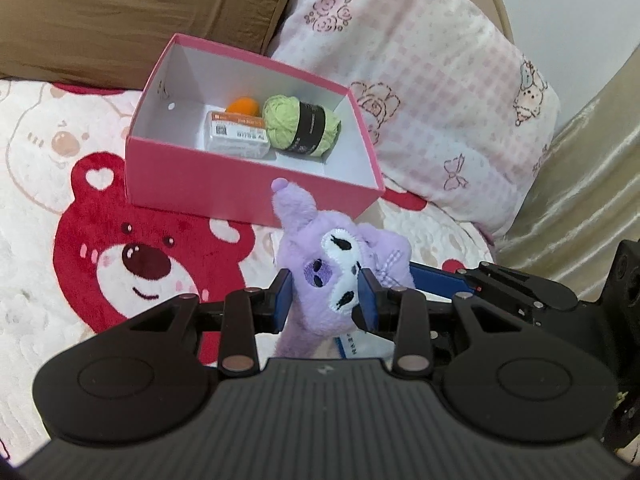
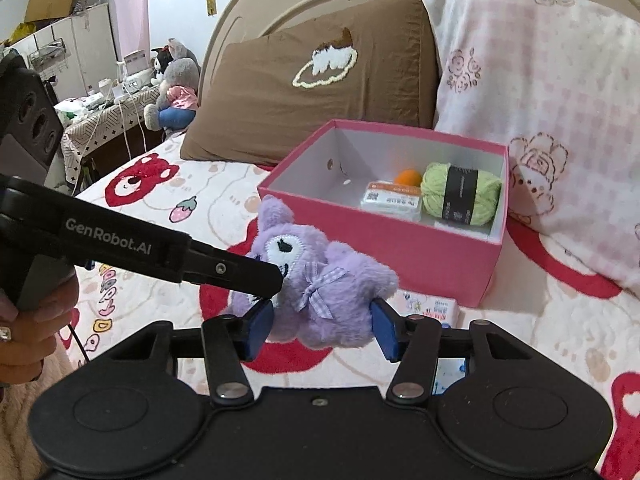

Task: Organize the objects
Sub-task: 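Lift the plush toy with the left gripper and carry it over the pink box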

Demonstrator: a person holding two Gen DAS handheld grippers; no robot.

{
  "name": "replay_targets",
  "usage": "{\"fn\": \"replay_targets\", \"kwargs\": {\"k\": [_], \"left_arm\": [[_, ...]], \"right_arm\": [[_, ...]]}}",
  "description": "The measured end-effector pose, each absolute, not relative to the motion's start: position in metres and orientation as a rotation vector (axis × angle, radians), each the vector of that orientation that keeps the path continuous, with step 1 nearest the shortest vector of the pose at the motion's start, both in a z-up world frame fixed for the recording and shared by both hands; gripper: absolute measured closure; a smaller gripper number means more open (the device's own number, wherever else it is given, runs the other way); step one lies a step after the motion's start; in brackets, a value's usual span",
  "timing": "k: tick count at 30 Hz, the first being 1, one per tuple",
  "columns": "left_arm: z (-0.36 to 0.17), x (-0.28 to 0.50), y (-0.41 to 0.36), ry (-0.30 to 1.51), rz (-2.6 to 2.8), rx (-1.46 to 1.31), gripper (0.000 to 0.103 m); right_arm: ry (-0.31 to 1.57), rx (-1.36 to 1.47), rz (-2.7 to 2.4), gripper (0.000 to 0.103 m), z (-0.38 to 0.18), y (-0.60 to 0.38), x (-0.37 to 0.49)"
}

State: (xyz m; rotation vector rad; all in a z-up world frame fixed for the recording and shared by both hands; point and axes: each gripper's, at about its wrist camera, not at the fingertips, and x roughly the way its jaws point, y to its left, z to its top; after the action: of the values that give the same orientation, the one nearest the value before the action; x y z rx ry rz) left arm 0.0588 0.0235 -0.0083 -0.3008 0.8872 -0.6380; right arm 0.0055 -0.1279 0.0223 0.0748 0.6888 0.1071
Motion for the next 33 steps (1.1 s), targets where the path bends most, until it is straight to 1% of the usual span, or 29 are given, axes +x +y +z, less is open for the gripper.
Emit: {"fn": "replay_targets", "kwargs": {"k": [6,11,20,26,33], "left_arm": [[0.015,0.070,0.029,0.888,-0.643,-0.316,0.069],[0.040,0.088,0.032,0.925,-0.624,-0.315,0.069],[0.084,0.129,0.021,0.937,-0.571,-0.280,0.069],[0.090,0.160,0.016,0.937,-0.554,-0.312,0.069],[0.064,0.201,0.010,0.970,-0.530,-0.335,0.069]], "right_arm": [[0.702,0.055,0.125,0.044,0.045,-0.129,0.016],[0.710,0.070,0.152,0.044,0.067,-0.130,0.030],[0.780,0.090,0.182,0.044,0.111,-0.137,0.078],[0.844,0.075,0.168,0.045,0.128,-0.146,0.113],[0.870,0.126,0.151,0.045,0.116,-0.165,0.151]]}}
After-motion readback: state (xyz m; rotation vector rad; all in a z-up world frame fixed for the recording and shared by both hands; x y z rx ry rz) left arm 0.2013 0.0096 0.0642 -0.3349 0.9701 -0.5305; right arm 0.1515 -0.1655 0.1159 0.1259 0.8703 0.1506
